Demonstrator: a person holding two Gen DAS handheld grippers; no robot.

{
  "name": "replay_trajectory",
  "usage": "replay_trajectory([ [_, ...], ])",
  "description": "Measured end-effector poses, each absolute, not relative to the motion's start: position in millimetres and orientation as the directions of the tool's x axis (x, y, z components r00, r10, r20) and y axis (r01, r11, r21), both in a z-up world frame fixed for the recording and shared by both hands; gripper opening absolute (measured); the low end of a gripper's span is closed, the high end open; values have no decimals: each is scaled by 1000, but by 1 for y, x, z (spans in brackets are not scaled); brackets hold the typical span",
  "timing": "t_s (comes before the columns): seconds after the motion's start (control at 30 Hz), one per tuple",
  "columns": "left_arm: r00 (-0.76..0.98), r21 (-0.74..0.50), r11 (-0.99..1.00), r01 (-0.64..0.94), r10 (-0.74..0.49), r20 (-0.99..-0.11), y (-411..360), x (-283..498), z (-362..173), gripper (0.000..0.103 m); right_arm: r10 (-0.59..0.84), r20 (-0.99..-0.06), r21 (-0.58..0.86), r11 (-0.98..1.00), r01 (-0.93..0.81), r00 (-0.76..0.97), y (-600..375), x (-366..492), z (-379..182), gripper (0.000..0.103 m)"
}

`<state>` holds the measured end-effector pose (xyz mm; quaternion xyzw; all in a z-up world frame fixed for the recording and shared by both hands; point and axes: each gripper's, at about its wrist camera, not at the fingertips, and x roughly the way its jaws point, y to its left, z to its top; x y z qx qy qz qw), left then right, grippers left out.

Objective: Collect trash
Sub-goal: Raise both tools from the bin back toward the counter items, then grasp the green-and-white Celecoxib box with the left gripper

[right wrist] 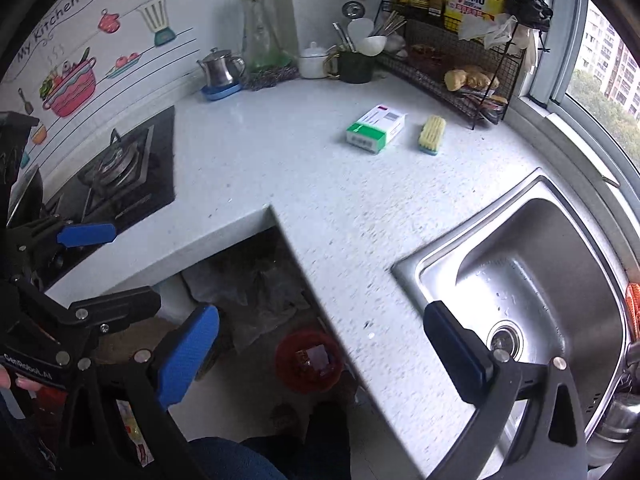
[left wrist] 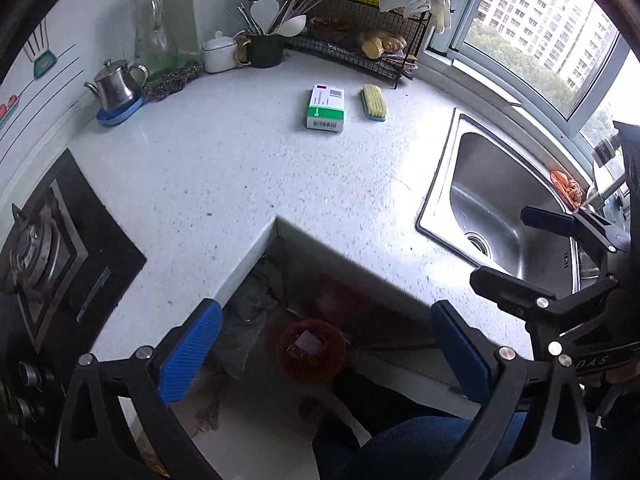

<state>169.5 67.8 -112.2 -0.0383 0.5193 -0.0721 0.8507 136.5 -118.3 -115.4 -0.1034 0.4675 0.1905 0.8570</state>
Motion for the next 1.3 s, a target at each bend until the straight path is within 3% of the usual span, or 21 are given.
replay_trajectory([
  [0.43,448,-49,995,85,-82,-890,39,318,-99,103,228,-811,32,937,-349,539,-164,252,-92,102],
  [0.63,428,-62,997,50,-78,-900,32,381,-109,103,227,-802,50,947,-317,552,-174,298,-93,102],
  [1.0,343,-81,995,60,-97,-934,23,475,-153,103,174,-858,48,964,-260,484,-192,383,-132,102],
  [1.3,260,-81,982,168,-124,-958,8,520,-205,103,151,-895,54,971,-233,421,-202,415,-161,102],
])
